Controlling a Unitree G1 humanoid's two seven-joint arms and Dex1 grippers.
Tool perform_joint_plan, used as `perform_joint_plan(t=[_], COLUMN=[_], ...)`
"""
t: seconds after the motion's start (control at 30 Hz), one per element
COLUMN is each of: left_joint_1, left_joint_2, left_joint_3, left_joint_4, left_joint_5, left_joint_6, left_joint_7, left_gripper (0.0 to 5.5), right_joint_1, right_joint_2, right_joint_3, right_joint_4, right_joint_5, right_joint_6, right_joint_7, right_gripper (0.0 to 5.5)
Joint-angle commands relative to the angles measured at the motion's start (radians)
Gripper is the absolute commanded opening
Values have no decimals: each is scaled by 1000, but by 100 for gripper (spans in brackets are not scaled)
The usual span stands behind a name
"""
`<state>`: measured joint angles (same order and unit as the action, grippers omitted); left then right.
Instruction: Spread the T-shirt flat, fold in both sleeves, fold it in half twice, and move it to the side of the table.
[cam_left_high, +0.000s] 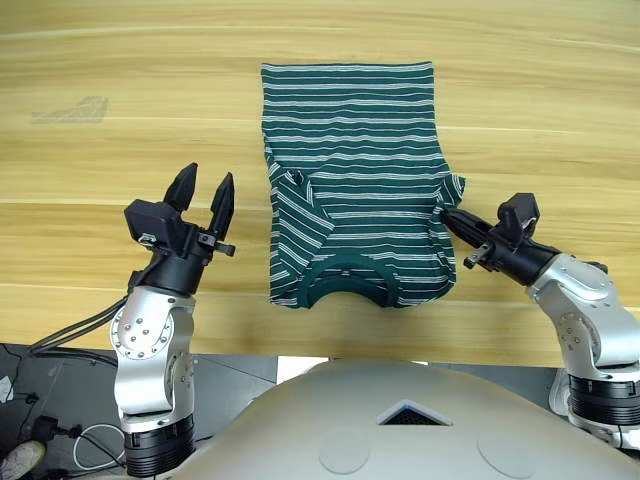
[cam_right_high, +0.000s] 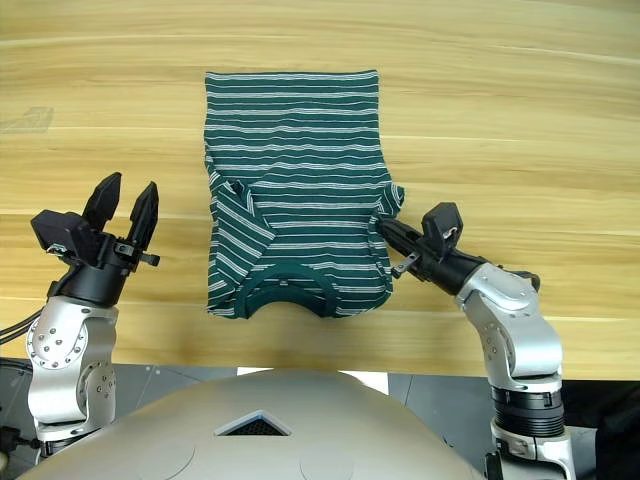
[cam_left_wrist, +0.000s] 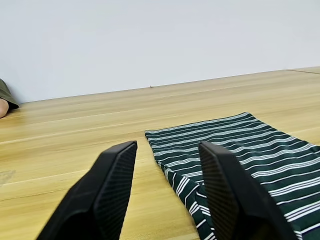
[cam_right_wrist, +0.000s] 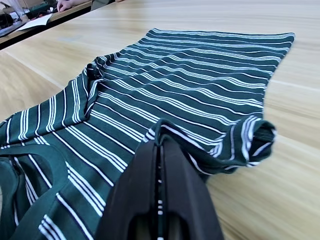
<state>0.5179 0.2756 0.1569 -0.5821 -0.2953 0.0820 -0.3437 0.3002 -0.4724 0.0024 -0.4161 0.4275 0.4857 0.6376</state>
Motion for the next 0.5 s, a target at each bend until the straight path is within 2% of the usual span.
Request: perform_joint_plan(t=[0.03,0.27,0.5], left_joint_1=[-3,-6,-12], left_joint_2=[11,8,5], left_joint_3=[-3,-6,-15], left_joint_4=[17,27,42], left_joint_5=[18,25,36], left_joint_6=[1,-5,-12], left_joint_7=[-7,-13,-18], left_gripper=[231,231,231], right_joint_1=[11,32,23], right_joint_2=[-14,-50,-38], right_joint_3=[17,112,116], right_joint_4=[-1,30,53], right_joint_5=[-3,-169,-176], right_joint_6=[-20,-119,-153], right_joint_7=[29,17,18], right_gripper=[6,6,6])
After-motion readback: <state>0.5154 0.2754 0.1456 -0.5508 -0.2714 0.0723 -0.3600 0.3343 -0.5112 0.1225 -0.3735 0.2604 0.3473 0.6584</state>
